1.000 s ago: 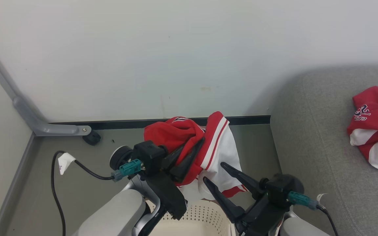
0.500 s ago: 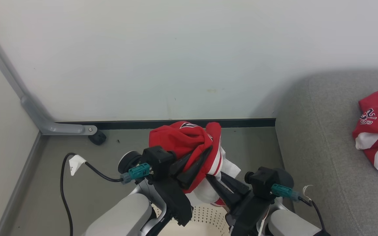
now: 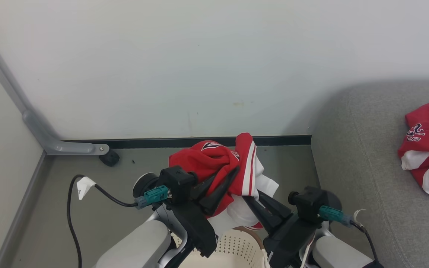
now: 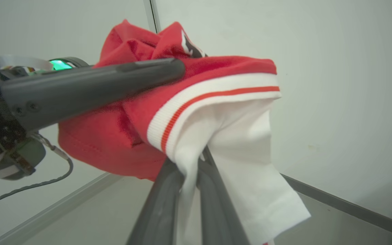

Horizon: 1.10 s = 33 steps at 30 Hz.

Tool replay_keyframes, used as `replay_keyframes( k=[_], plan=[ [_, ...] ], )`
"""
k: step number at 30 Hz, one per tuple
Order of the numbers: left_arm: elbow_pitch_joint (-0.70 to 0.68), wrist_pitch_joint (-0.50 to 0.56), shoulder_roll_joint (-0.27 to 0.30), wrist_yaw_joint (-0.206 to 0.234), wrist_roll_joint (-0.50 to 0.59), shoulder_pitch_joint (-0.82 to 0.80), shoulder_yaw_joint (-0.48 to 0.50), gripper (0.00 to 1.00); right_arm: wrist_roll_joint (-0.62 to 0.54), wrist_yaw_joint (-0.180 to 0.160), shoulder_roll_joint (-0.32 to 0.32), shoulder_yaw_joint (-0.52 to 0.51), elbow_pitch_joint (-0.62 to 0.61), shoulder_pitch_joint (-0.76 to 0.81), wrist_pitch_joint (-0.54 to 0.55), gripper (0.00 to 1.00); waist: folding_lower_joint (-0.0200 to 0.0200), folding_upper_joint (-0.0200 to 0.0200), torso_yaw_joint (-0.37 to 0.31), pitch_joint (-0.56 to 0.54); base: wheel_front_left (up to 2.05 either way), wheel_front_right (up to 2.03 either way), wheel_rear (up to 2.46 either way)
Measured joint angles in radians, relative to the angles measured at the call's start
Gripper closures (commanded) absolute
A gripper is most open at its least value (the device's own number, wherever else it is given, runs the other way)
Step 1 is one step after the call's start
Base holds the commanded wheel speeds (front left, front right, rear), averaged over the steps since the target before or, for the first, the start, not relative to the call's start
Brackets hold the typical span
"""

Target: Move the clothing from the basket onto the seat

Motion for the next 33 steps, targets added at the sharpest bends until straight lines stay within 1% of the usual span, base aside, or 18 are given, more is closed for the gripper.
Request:
replay_keyframes(
  k=[2, 3, 4, 5, 6, 10, 15, 20, 27, 33],
  plan=[
    [0.0, 0.0, 0.0, 0.0, 0.0, 0.0, 0.0, 1.0, 0.006, 0.0, -0.004, -0.011, -0.005, 0.01, 0.0, 1.0, 0.0, 0.0, -0.002, 0.0, 0.0, 0.0, 0.0],
    [0.0, 0.0, -0.001, 0.0, -0.001, 0.001, 0.0, 0.65, 0.011, 0.001, -0.006, -0.019, -0.007, 0.017, 0.0, 1.0, 0.0, 0.0, -0.004, 0.001, 0.0, 0.0, 0.0],
    [0.0, -0.001, -0.001, 0.0, -0.002, 0.001, 0.001, 0.51, 0.015, 0.001, -0.007, -0.029, -0.008, 0.02, 0.0, 1.0, 0.0, 0.0, -0.005, 0.001, 0.0, 0.0, 0.0],
    [0.0, -0.003, 0.0, 0.0, -0.002, 0.001, 0.003, 0.11, 0.02, 0.001, -0.012, -0.041, -0.008, 0.023, 0.0, 1.0, 0.0, 0.0, -0.006, 0.002, 0.0, 0.0, 0.0],
    [0.0, -0.003, 0.002, 0.0, -0.003, 0.001, 0.007, 0.0, 0.021, 0.001, -0.019, -0.053, -0.008, 0.027, 0.0, 1.0, 0.0, 0.0, -0.008, 0.002, 0.0, 0.0, 0.0],
    [-0.002, -0.004, 0.004, 0.0, -0.003, 0.001, 0.012, 0.0, 0.043, 0.001, -0.041, -0.104, -0.011, 0.036, 0.0, 1.0, 0.0, 0.0, -0.014, 0.005, 0.0, 0.0, 0.0],
    [-0.006, -0.012, 0.006, 0.0, -0.003, 0.001, 0.014, 0.0, 0.044, 0.001, -0.06, -0.163, -0.024, 0.039, 0.0, 1.0, 0.0, 0.0, -0.022, 0.007, 0.0, 0.0, 0.0],
    [-0.024, -0.018, 0.03, 0.0, -0.003, 0.006, 0.02, 0.0, 0.044, 0.001, -0.082, -0.205, -0.038, 0.057, 0.0, 1.0, 0.0, 0.0, -0.035, 0.005, 0.0, 0.0, 0.0],
    [-0.062, -0.022, 0.043, 0.0, -0.001, 0.018, 0.021, 0.0, 0.037, 0.001, -0.114, -0.268, -0.098, 0.079, 0.0, 1.0, 0.0, 0.0, -0.069, 0.002, 0.0, 0.0, 0.0],
    [-0.082, -0.031, 0.071, 0.0, 0.001, 0.048, 0.021, 0.0, 0.011, 0.0, -0.135, -0.31, -0.146, 0.103, 0.0, 1.0, 0.0, 0.0, -0.111, 0.0, 0.0, 0.0, 0.0]
  ],
)
